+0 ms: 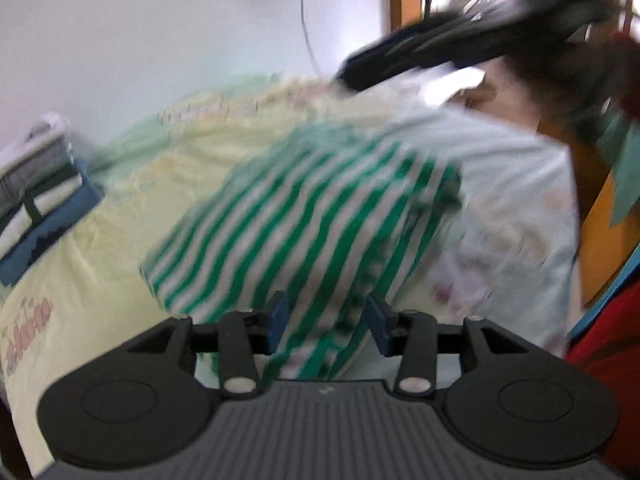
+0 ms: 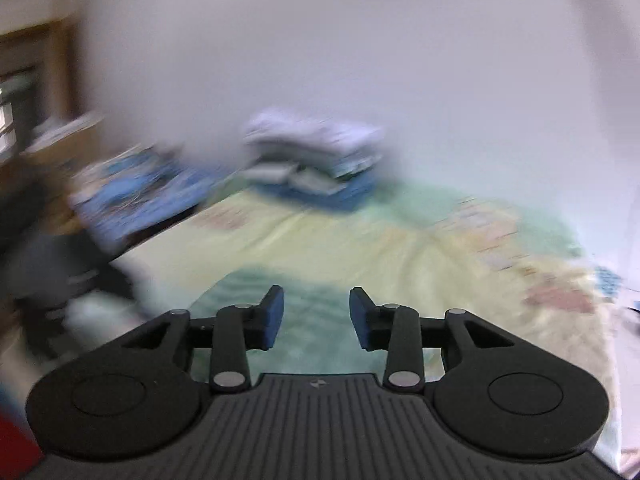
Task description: Fold clothes
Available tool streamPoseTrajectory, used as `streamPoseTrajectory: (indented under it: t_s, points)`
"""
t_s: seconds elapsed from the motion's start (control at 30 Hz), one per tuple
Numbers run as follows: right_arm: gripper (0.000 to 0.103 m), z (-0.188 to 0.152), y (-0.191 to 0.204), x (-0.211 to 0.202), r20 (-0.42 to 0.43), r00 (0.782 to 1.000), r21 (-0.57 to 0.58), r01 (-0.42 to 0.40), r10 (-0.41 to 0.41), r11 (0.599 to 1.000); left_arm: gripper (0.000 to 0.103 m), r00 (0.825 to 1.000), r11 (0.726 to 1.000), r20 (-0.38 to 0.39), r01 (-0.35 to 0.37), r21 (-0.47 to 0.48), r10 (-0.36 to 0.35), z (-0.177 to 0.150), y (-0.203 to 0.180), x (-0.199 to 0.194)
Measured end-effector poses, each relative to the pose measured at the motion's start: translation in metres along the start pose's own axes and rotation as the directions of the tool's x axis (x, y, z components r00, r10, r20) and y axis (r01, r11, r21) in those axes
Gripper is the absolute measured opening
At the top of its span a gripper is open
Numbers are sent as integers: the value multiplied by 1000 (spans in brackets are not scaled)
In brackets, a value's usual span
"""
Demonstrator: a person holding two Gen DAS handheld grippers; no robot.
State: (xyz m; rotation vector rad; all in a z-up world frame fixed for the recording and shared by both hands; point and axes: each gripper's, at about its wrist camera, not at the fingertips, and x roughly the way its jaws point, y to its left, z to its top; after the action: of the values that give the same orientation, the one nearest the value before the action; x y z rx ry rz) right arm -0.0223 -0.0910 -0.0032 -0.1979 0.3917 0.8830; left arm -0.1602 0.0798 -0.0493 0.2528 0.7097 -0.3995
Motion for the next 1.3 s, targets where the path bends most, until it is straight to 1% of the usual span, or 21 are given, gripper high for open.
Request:
streamPoseTrajectory:
  t_s: [0.03,0.07,0.1,0.17,0.23,0.33,0.43,0.5,0.57,0.63,0.7,0.73,0.83,0.9,0.97,1.0,1.03,1.07,1.1,1.17,1.3]
  points:
    - [36,-2,-1,14,1,998,-1,59,-59,998,59,999,1000,35,-6,-11,7,6,4,-5]
    - [31,-4,-3,27,1,995,14,97,-97,995,60,997,999,72,-25,-31,28,12,8,-7]
    - [28,-8,-6,38,0,992,36,125,-125,992,61,993,997,104,-42,-62,48,18,16,-5]
    - [26,-14,-10,58,-2,985,76,173,-174,982,61,983,986,151,-80,-148,102,28,33,6]
    - [26,-21,-12,70,-15,979,103,205,-204,973,58,971,961,151,-149,-231,187,34,48,25]
    - [26,-31,-12,83,-74,970,125,238,-230,963,58,972,934,107,-169,-314,211,36,65,54]
    - [27,-40,-10,79,-104,967,126,245,-233,961,59,977,938,55,-181,-294,206,25,67,71]
    - [27,-49,-12,73,-120,969,150,234,-217,961,59,983,949,35,-163,-269,178,13,65,75]
    - [27,-59,-11,66,-126,971,174,224,-204,959,59,988,962,33,-140,-236,152,2,61,73]
    - [27,-67,-6,58,-113,971,177,228,-210,958,59,992,969,31,-114,-218,123,-5,57,72]
    - [28,-74,-3,58,-86,973,176,229,-216,957,60,991,976,46,-119,-184,129,-13,53,72]
    - [28,-76,-3,60,-74,973,178,228,-218,957,60,990,976,52,-124,-178,135,-14,52,72]
    - [30,-69,-7,57,-71,976,174,216,-207,961,61,991,972,26,-120,-200,128,-6,55,73]
    - [27,-61,-10,49,-67,978,163,208,-199,965,60,989,973,12,-142,-180,146,1,53,69]
    - [27,-57,-11,38,-69,980,153,197,-189,968,60,986,973,27,-160,-169,167,7,46,59]
    - [27,-60,-9,31,-76,981,149,190,-180,971,62,985,972,44,-157,-174,167,8,42,52]
    - [27,-62,-8,24,-82,982,145,182,-171,973,67,984,972,57,-156,-178,168,10,38,47]
    - [27,-64,-6,17,-89,983,141,174,-163,975,70,984,971,59,-155,-181,168,11,34,44]
    - [27,-67,-5,10,-96,983,137,167,-154,976,72,985,972,54,-153,-180,165,10,29,42]
    - [27,-73,0,-1,-112,984,131,156,-142,979,72,987,973,33,-148,-179,157,7,20,43]
    - [27,-95,11,-7,-151,979,109,152,-135,982,72,990,974,-34,-143,-175,139,-10,6,47]
